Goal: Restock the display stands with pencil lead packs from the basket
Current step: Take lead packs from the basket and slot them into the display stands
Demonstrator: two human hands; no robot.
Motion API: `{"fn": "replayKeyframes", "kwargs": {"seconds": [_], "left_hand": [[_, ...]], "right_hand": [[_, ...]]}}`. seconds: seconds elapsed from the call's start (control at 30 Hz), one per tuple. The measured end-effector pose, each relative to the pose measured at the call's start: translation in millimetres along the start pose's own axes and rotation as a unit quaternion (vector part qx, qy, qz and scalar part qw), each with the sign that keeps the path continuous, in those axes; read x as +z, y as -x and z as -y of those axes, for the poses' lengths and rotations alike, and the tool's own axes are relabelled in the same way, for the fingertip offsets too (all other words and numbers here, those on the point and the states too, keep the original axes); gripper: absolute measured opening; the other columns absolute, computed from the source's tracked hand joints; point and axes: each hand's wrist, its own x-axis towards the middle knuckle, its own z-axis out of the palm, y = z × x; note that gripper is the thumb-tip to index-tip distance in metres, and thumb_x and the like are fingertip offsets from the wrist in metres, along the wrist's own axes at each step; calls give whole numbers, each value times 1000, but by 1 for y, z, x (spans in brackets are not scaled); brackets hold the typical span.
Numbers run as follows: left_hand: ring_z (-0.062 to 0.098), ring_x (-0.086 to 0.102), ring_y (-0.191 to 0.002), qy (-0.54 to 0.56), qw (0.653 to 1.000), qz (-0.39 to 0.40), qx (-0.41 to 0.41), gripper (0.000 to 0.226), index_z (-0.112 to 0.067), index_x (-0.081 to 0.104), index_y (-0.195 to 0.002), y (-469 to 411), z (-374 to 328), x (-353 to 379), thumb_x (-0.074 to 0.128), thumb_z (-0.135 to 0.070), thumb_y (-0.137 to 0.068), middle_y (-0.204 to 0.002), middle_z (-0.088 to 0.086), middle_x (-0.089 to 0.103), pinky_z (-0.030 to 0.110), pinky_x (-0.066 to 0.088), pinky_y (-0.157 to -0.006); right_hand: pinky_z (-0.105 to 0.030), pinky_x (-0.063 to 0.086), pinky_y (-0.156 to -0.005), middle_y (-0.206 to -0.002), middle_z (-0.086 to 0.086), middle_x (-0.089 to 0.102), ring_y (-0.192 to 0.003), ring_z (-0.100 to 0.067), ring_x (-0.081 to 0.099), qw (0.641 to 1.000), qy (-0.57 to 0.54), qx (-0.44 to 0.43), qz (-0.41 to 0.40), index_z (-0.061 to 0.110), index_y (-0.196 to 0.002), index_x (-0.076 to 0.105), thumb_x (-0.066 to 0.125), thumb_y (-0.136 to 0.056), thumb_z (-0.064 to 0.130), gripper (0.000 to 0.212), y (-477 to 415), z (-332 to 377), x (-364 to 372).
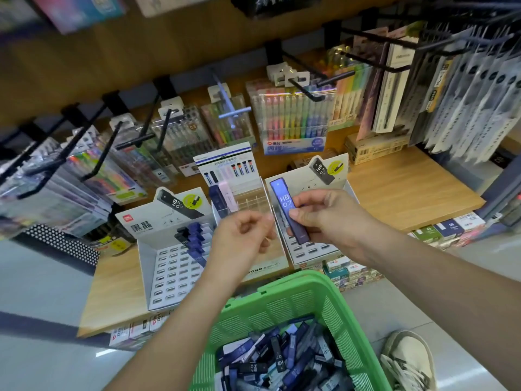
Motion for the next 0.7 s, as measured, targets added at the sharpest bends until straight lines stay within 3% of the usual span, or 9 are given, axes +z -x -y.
{"fn": "replayKeyframes", "kwargs": {"seconds": [0.13,0.27,0.4,0.5,0.57,0.7], "left_hand": [[9,62,-60,101,995,12,-1,14,-20,69,-99,-18,-12,-22,66,-15,-87,-75,1,71,25,55,-59],[14,66,-59,0,1000,17,12,7,-11,74,-89,-21,-18,-43,70,-10,-83,-73,10,73,21,56,-58],[12,64,-52,-81,994,-62,39,9,-18,74,-79,-21,-17,-91,74,-10,-81,-64,4,71,19,54,-54],[9,60,-47,-176,974,-131,56,18,-28,71,-72,-17,-4,-134,75,-12,-81,-58,-3,69,21,53,-52],[10,62,-50,-237,961,-138,44,21,-31,70,-70,-10,12,-154,76,-13,-80,-59,-5,68,26,54,-59],[11,68,-65,-282,950,-132,26,15,-26,72,-74,1,46,-166,77,-12,-78,-69,-13,69,32,58,-75]], "right_hand": [[-17,44,-44,-60,1,65,-50,-8,62,997,74,-28,27,12,-88,69,66,-88,-2,14,0,-3,9],[-14,45,-49,-57,9,59,-51,-3,55,988,136,-54,51,16,-83,71,73,-84,2,14,-4,-7,25],[-15,46,-50,-61,3,56,-50,-7,53,978,190,-68,59,12,-84,70,73,-86,6,7,-12,-15,42],[-15,44,-47,-62,6,58,-48,-2,56,950,291,-70,85,15,-84,68,65,-90,1,15,-16,-30,50],[-16,43,-47,-68,5,61,-57,-8,60,929,351,-71,95,19,-85,67,58,-93,3,20,-19,-43,54],[-23,53,-60,-101,0,68,-68,-13,64,863,485,-78,117,20,-104,69,48,-97,8,25,-23,-79,63]]}}
